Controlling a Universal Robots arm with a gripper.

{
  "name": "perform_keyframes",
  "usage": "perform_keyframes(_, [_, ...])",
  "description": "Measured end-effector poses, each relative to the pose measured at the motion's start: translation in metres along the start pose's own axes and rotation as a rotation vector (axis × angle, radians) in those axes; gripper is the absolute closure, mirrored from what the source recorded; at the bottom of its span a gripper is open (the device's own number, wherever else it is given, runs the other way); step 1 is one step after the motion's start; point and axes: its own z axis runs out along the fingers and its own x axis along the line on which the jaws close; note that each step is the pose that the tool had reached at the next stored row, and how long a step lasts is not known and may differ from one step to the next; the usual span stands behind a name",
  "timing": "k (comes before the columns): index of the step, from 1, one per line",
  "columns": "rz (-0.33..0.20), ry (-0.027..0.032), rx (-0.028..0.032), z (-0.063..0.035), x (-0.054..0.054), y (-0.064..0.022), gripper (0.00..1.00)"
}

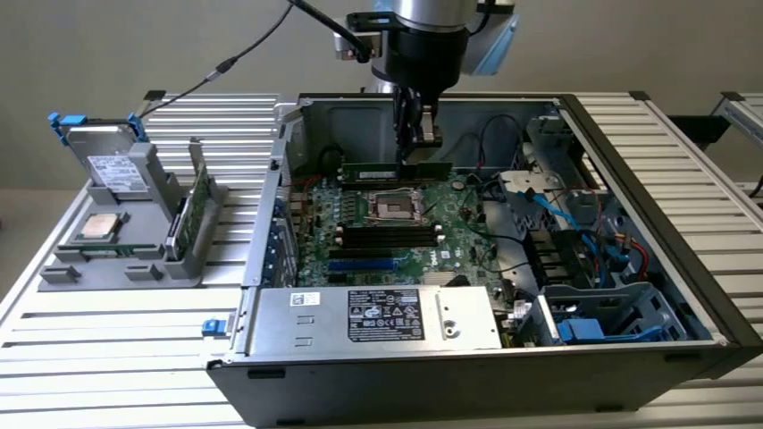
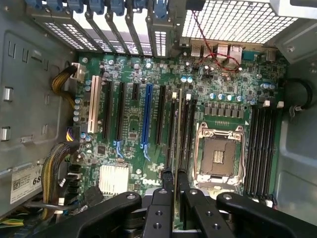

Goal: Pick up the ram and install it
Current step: 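Pick up the ram and move it above insertion slot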

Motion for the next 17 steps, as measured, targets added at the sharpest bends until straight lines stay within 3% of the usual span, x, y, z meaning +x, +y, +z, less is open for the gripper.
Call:
perform_keyframes(12, [0.005,0.0019,0.0013,0.0193,-0.016,-0.0032,0.86])
perform_keyframes(17, [0.006,0.0039,0.0009,0.0198,-0.017,-0.0032,0.86])
